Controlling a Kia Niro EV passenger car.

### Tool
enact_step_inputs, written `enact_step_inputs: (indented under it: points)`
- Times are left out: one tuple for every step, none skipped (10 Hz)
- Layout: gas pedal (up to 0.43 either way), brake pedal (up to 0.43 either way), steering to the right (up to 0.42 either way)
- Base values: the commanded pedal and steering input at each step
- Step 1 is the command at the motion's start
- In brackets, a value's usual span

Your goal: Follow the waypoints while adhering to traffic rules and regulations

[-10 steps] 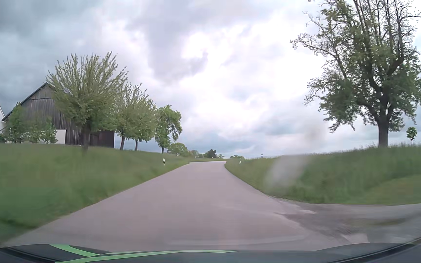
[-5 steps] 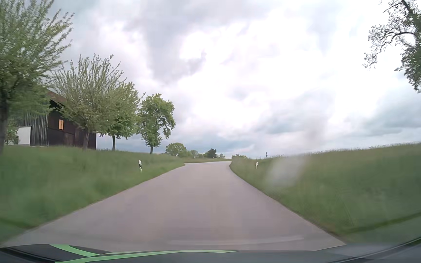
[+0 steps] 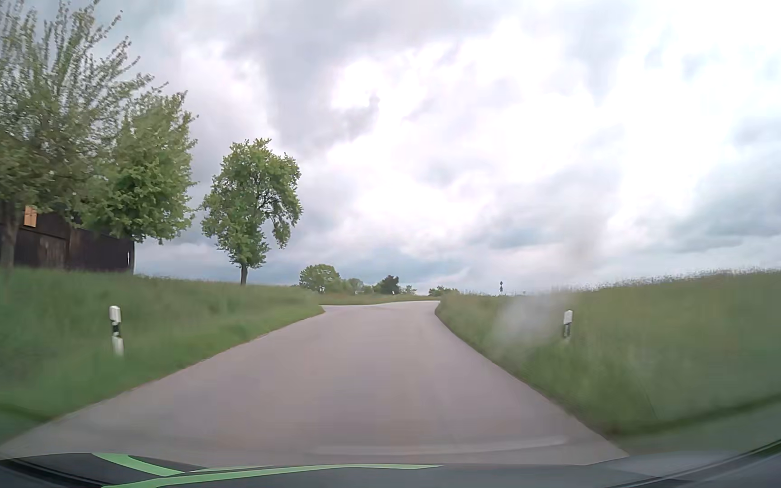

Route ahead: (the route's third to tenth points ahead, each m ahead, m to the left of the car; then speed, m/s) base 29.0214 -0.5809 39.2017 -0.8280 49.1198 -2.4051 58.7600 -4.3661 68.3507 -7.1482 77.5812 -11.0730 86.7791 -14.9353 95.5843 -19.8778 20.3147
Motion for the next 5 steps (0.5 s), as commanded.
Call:
enact_step_inputs:
  points:
    - [0.000, 0.116, 0.009]
    - [0.000, 0.122, 0.011]
    - [0.000, 0.140, 0.012]
    - [0.000, 0.159, 0.012]
    - [0.000, 0.177, 0.012]
